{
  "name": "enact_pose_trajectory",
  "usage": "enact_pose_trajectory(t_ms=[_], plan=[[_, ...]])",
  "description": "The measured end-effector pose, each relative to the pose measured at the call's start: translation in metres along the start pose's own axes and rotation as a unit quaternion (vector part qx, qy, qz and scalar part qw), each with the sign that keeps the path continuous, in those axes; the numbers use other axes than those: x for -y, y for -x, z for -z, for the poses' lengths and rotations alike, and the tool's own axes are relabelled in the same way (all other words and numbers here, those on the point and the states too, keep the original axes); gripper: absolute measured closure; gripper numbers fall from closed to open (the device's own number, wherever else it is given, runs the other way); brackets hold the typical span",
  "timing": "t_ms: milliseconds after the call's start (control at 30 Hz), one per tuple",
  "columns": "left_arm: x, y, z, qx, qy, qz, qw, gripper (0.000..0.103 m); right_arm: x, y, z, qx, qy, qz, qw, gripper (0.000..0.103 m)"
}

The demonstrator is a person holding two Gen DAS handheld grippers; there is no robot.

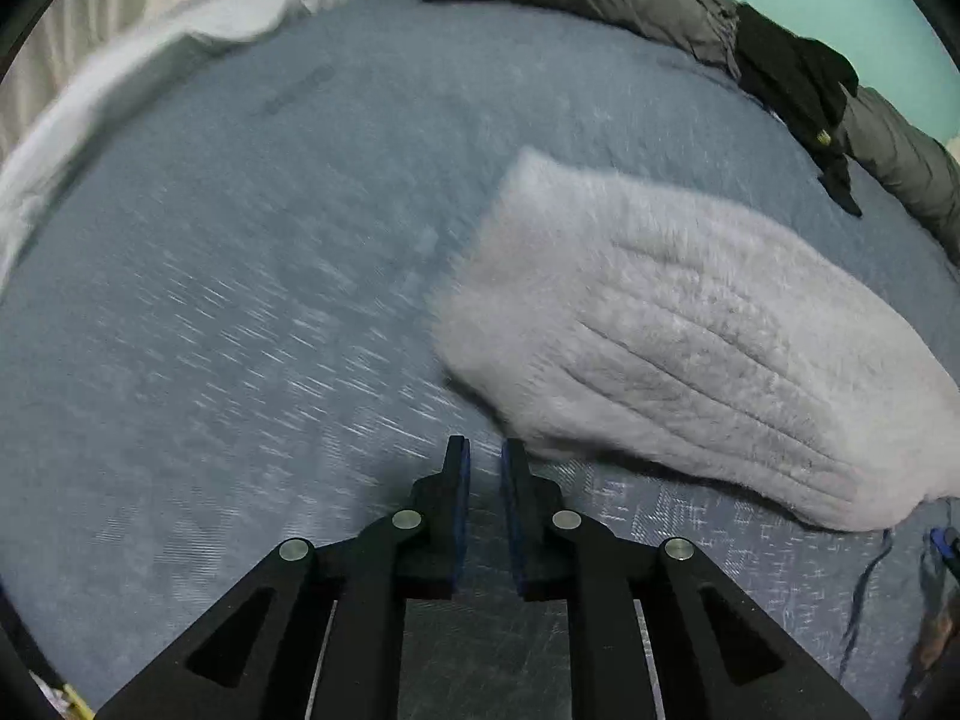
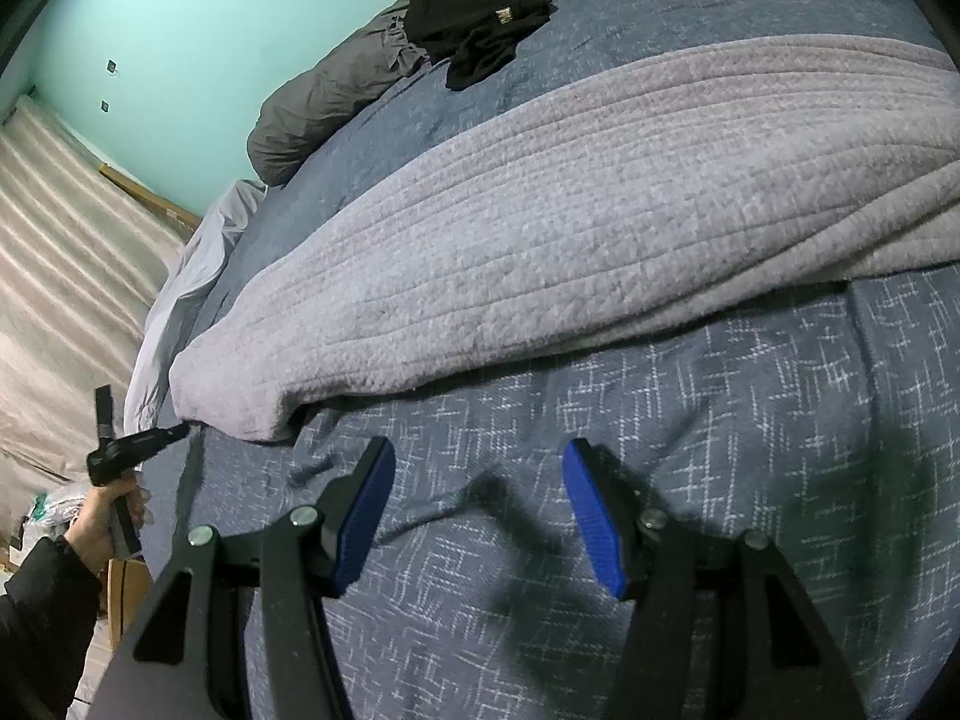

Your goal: Fold clothes

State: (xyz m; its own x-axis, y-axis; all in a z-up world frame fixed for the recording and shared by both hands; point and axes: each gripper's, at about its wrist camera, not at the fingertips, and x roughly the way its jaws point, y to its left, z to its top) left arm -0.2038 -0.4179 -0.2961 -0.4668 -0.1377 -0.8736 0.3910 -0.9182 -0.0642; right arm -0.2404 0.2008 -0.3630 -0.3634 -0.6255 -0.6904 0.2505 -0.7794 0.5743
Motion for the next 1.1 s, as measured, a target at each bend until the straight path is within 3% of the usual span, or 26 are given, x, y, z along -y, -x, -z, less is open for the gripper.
enact_pose_trajectory(t_ms=[100,167,267,400,600,733,933,1100], plan=[[0.0,0.027,-0.014,0.04,0.036,0.003,0.9985,0.088,-0.002,0.0,0.001,-0.001,0.003,-0.001,1.0,0.044],[0.015,0.034,-0.025,0.05,0.012,0.012,0.9986,0.087,-0.003,-0.001,0.001,-0.002,0.004,0.0,1.0,0.044],[0.034,0.038,-0.025,0.049,-0.025,0.026,0.9982,0.082,-0.004,-0.002,0.003,-0.004,0.005,0.003,1.0,0.044],[0.065,0.013,-0.033,0.024,-0.046,0.037,0.998,0.081,-0.003,-0.003,0.002,-0.005,0.005,0.004,1.0,0.044],[0.045,-0.057,-0.038,-0.024,-0.002,0.038,0.999,0.082,0.003,-0.002,0.0,-0.002,-0.001,0.004,1.0,0.044],[0.033,-0.071,-0.033,-0.016,0.018,0.054,0.9983,0.086,0.005,-0.003,-0.001,-0.002,-0.002,0.004,1.0,0.044],[0.05,-0.06,-0.049,0.021,-0.004,0.019,0.9996,0.086,0.003,-0.003,0.0,-0.003,0.002,0.005,1.0,0.044],[0.046,-0.039,-0.039,0.031,0.011,0.039,0.9987,0.08,0.002,-0.004,-0.001,-0.003,0.0,0.003,1.0,0.044]])
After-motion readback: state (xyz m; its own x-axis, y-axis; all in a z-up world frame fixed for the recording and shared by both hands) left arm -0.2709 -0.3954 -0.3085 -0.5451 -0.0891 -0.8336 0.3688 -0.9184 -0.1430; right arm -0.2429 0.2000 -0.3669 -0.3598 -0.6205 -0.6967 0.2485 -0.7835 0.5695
